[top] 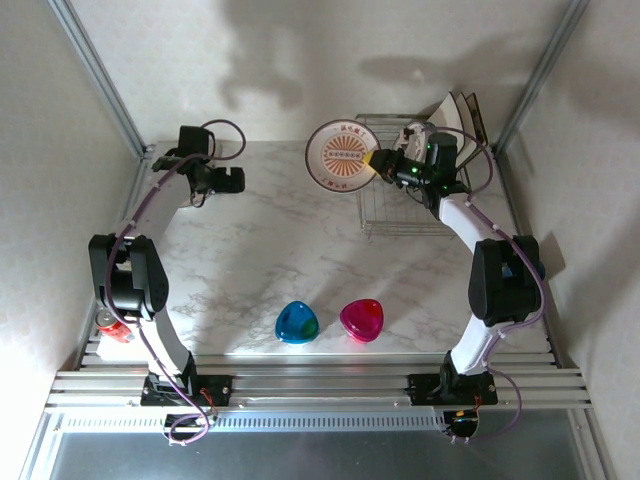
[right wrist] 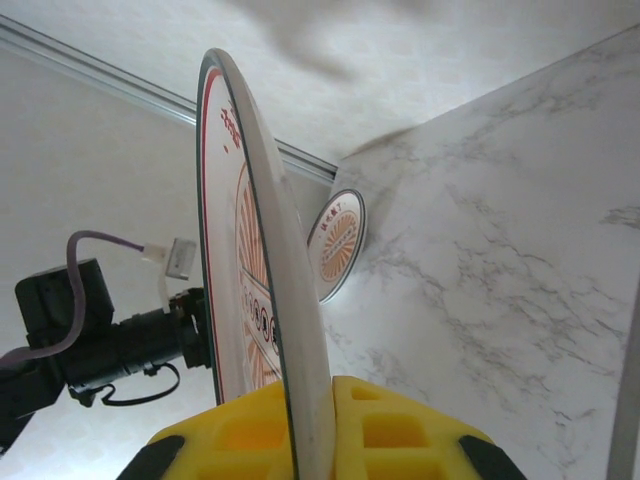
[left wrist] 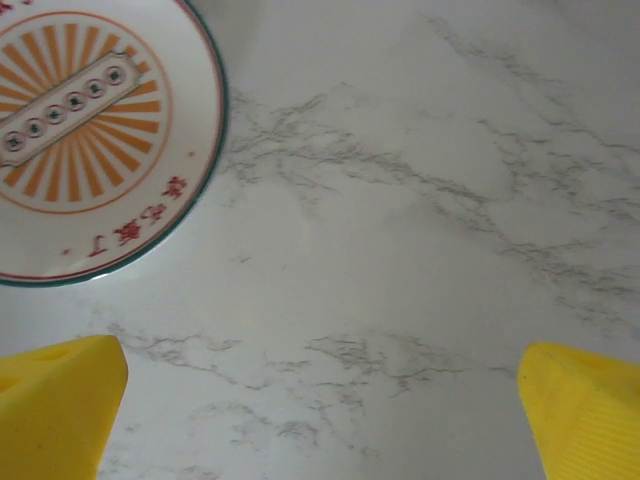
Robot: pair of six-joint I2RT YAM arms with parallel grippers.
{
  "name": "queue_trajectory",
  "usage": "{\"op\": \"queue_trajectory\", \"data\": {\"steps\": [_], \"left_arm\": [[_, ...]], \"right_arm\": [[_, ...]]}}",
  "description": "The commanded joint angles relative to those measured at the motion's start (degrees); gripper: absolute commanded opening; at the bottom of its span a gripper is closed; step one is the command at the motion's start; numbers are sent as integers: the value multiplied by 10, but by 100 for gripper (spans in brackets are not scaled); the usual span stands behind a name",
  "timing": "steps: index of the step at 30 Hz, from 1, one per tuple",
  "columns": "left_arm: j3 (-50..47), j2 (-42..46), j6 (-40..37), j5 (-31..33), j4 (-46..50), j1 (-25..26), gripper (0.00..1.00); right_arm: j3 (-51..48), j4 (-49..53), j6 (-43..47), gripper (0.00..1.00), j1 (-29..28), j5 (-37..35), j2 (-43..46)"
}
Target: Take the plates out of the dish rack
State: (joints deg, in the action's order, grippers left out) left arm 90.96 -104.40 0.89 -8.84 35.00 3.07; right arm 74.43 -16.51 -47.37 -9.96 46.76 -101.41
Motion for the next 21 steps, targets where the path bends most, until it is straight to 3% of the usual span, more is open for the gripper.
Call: {"op": "queue_trajectory", "data": {"steps": [1,8,12,17,21], "left_arm": [[-2,20,18,-100,-44,5,99],[-51,26,98,-362,-199,4,100],[-85,19,182,-456,-313,6,100],[-124,9,259,-506,-427,14,100],[-135,2,280,-514,-455,23,99]], "right_arm": [[0,-48,-13,0,-1,21,-7],[10,-48,-16,0,-5,24,-18],[23,-45,-14,0,-14,25,-29],[46,-47,-17,0,-32,23,-54],[71,-54,-26,0,-50,23,-82]]}}
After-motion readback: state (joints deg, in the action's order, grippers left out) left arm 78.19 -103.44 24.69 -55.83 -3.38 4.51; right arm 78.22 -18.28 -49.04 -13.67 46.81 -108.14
